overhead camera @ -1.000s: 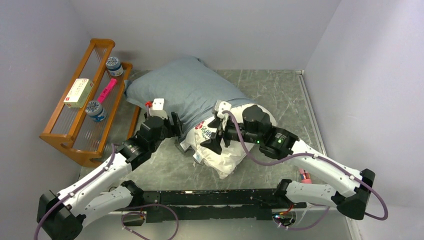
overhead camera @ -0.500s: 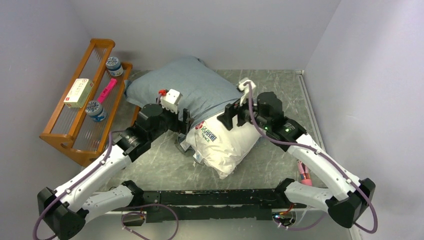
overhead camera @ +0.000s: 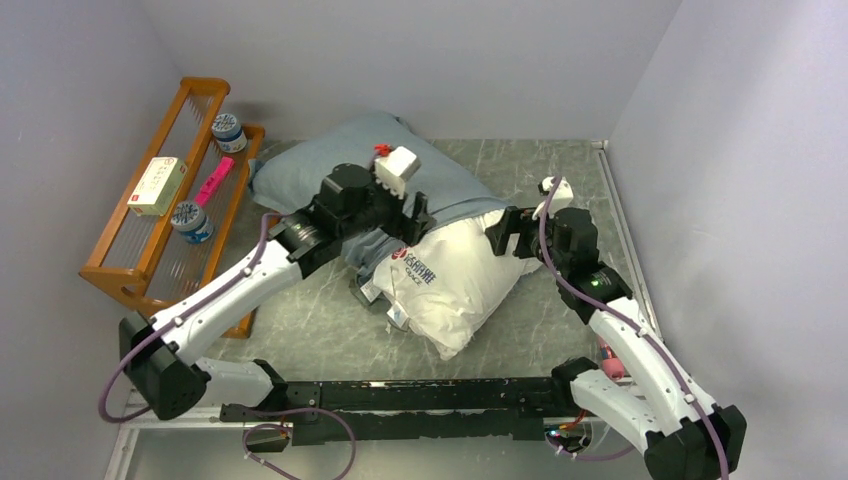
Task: Remove the pillowcase from the pillow
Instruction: Remove the pillow from the pillowcase.
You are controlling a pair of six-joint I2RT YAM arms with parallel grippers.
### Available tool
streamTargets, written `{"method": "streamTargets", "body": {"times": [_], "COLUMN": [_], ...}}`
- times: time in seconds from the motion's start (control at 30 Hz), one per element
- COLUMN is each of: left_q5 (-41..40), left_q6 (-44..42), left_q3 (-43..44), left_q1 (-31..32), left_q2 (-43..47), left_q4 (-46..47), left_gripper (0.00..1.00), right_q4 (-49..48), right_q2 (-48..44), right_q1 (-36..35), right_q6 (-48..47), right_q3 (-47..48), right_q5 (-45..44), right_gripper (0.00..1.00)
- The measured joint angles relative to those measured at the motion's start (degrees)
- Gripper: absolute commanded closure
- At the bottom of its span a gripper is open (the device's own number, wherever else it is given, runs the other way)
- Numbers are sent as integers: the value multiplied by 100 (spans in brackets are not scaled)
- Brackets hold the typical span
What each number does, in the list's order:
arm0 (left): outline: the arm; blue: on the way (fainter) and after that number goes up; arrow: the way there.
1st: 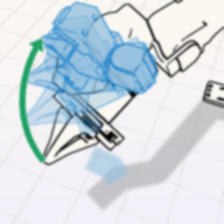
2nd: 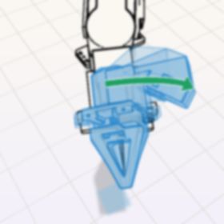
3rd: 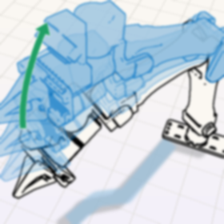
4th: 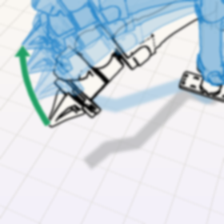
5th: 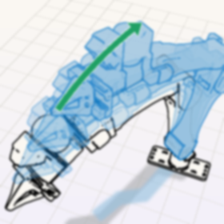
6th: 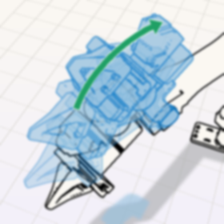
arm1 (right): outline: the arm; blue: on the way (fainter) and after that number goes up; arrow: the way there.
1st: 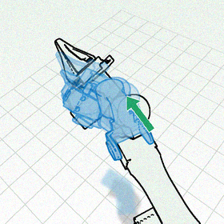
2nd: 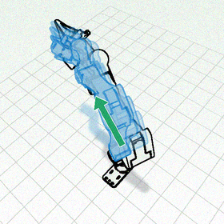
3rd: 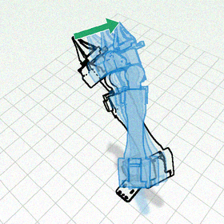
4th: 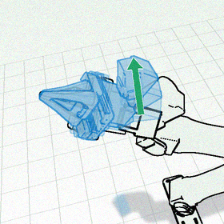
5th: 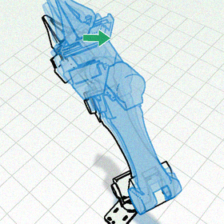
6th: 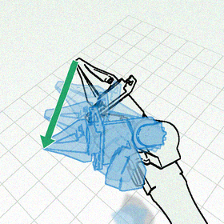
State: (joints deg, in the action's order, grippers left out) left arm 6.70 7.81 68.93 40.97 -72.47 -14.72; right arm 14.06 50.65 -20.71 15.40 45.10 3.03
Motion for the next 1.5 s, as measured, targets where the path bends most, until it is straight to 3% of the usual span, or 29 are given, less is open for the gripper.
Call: {"method": "streamTargets", "body": {"times": [0.27, 0.47, 0.57, 0.67, 1.1, 1.5], "left_q5": [-286, -595, -785, -966, -1576, -1707], "left_q6": [-127, -273, -323, -380, -101, 721], "left_q3": [1093, 1196, 1189, 1082, -669, -2531], "left_q1": [1189, 1864, 2074, 2190, 2247, 2256], "left_q2": [-938, -1403, -1567, -1604, -859, 431], "left_q4": [50, 44, 9, 44, 990, 2028], "left_gripper": [15, 27, 30, 32, 37, 38], "right_q4": [-448, -444, -352, -291, -1093, -706], "right_q2": [-304, -629, -704, -787, -2094, -1130], "right_q1": [98, 103, 101, 101, 101, 101], "right_q6": [393, 459, 542, 570, 566, 890], "right_q3": [-570, -752, -752, -752, -1711, -1154], "right_q5": [262, 181, -122, -374, -247, -120], "right_gripper": [13, 11, 1, 0, 0, 0]}}
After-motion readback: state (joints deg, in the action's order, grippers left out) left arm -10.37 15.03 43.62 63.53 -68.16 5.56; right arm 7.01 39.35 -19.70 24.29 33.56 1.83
